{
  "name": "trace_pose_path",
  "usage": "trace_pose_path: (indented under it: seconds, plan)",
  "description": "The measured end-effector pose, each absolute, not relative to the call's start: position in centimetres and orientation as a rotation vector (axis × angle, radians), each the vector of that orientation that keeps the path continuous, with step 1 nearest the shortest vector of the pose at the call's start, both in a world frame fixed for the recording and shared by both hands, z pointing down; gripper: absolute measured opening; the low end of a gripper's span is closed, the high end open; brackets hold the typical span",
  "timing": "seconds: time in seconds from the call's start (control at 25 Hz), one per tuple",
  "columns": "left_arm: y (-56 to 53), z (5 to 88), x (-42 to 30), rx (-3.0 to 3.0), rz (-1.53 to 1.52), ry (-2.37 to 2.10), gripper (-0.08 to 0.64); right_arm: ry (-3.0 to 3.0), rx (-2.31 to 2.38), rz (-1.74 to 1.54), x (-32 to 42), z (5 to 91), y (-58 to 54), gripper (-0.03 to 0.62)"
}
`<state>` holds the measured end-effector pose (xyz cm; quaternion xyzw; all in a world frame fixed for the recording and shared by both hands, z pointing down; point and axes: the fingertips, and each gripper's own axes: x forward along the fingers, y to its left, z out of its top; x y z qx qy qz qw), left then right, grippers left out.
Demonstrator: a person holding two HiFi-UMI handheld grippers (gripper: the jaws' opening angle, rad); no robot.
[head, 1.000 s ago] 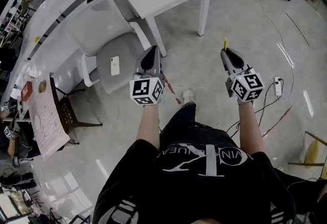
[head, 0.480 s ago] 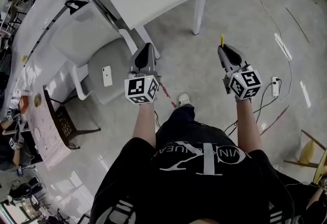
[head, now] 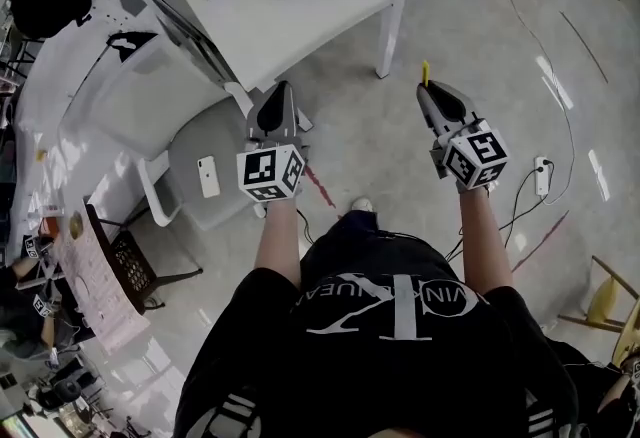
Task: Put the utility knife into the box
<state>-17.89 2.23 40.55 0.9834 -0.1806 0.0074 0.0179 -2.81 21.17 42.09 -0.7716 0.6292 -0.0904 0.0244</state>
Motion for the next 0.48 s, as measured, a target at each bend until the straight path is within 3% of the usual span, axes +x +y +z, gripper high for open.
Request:
trace_pose_path:
  seconds: [0.48]
  plan:
    - [-1.8,42.7,-16.9,2.993,0.059,-0.661,0.011,2.019,-2.292,-0.311,-0.3,42.7,16.0,0.052]
